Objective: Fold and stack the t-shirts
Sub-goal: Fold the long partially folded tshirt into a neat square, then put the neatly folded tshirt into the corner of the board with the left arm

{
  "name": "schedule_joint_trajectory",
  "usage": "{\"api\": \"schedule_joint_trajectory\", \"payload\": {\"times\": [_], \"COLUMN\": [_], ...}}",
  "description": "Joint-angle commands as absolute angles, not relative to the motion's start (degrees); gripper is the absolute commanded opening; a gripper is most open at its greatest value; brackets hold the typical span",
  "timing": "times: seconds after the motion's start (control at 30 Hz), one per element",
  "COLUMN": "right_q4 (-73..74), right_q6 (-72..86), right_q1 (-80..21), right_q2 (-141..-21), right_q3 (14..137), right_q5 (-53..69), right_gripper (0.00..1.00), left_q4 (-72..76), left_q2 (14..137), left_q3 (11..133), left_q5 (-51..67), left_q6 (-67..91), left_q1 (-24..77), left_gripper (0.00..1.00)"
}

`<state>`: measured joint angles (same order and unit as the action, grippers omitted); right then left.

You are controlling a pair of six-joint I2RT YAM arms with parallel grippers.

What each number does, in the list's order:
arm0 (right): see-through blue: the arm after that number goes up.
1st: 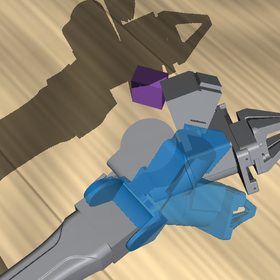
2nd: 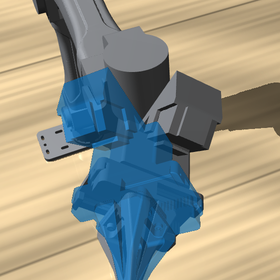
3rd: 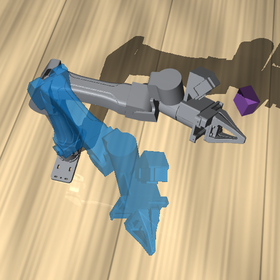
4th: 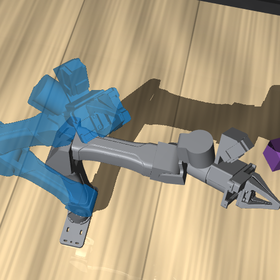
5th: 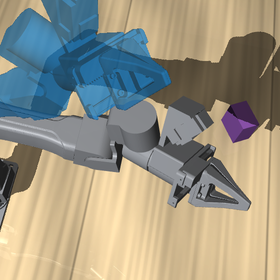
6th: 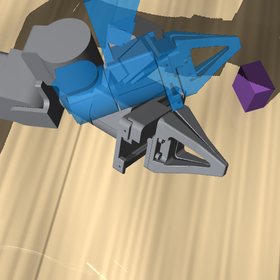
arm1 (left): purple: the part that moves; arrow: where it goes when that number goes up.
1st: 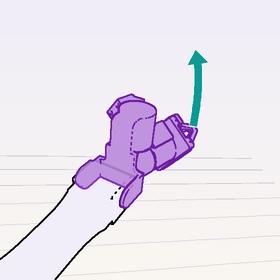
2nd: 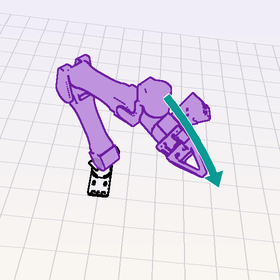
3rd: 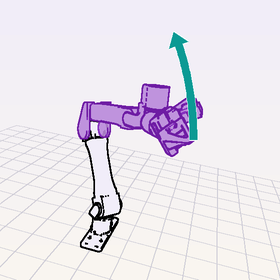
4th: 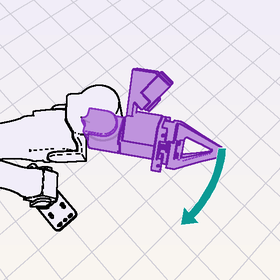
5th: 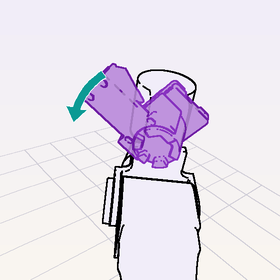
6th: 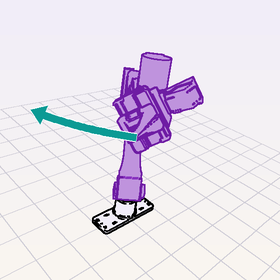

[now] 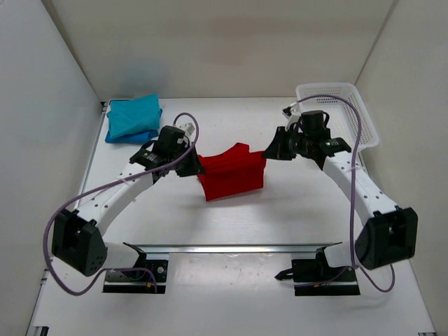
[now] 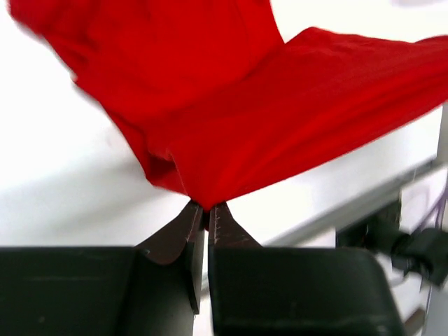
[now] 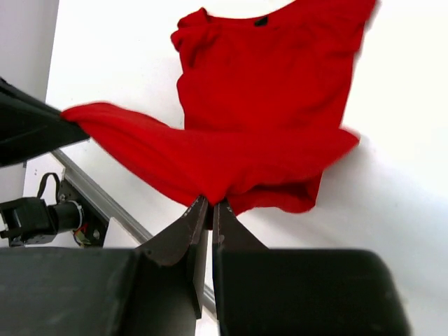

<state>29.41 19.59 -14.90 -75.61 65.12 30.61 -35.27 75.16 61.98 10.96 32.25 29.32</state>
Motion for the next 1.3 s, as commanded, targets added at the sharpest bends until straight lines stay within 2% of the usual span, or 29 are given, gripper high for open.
{"api": "schedule_joint_trajectory", "payload": {"times": [0.0, 0.5, 0.6, 0.63, 0.67, 0.7, 0.73, 0.77, 0.8, 0.83, 0.9, 0.97, 1.07, 1.13, 1.27], "right_q4": [23.5, 25.7, 26.3, 25.1, 23.6, 21.6, 20.3, 18.0, 17.8, 16.4, 21.3, 24.6, 21.4, 17.4, 17.8], "right_q6": [16.9, 17.4, 18.1, 18.2, 18.5, 19.9, 19.8, 20.6, 21.4, 21.8, 21.6, 17.8, 16.8, 18.2, 17.4], "right_q1": [-14.4, -14.2, -14.2, -14.1, -13.4, -12.3, -12.0, -11.4, -11.0, -10.6, -9.8, -10.8, -12.0, -12.4, -12.7], "right_q2": [-81.5, -106.3, -109.9, -111.6, -113.1, -115.0, -116.3, -118.7, -121.3, -122.2, -125.1, -123.7, -115.9, -109.9, -104.5], "right_q3": [70.3, 91.1, 94.0, 94.4, 94.6, 94.8, 95.7, 96.9, 98.1, 100.3, 107.7, 108.9, 99.1, 89.3, 81.0], "right_q5": [32.3, 32.3, 29.9, 30.1, 30.6, 31.6, 34.1, 36.1, 36.6, 38.2, 39.3, 37.8, 33.0, 33.0, 29.9], "right_gripper": [0.00, 0.00, 0.00, 0.00, 0.04, 0.15, 0.23, 0.32, 0.32, 0.36, 0.50, 0.57, 0.64, 0.65, 0.66], "left_q4": [-32.3, -26.3, -25.2, -24.5, -23.8, -23.5, -23.5, -24.3, -24.3, -25.4, -27.5, -27.7, -25.9, -23.5, -24.3], "left_q2": [78.0, 91.0, 95.1, 96.1, 97.9, 99.4, 100.1, 102.1, 104.1, 105.7, 106.6, 105.6, 102.0, 99.4, 97.3], "left_q3": [64.0, 68.7, 69.7, 69.7, 70.6, 71.7, 72.8, 75.0, 77.2, 79.9, 82.9, 82.9, 78.2, 73.2, 68.0], "left_q5": [9.0, 5.8, 6.4, 6.1, 5.7, 4.3, 2.3, 1.8, 1.4, 1.7, 3.2, 1.0, 1.2, 4.7, 2.1], "left_q6": [31.1, 30.8, 31.9, 32.4, 32.3, 32.2, 32.3, 32.0, 32.0, 32.4, 32.0, 30.1, 30.6, 31.6, 32.6], "left_q1": [24.6, 17.7, 16.8, 17.0, 16.9, 16.4, 16.3, 15.7, 15.5, 14.8, 14.7, 16.1, 17.6, 17.2, 19.2], "left_gripper": [0.00, 0.00, 0.20, 0.30, 0.36, 0.50, 0.55, 0.74, 0.92, 0.98, 0.99, 0.99, 0.99, 0.99, 0.99]}}
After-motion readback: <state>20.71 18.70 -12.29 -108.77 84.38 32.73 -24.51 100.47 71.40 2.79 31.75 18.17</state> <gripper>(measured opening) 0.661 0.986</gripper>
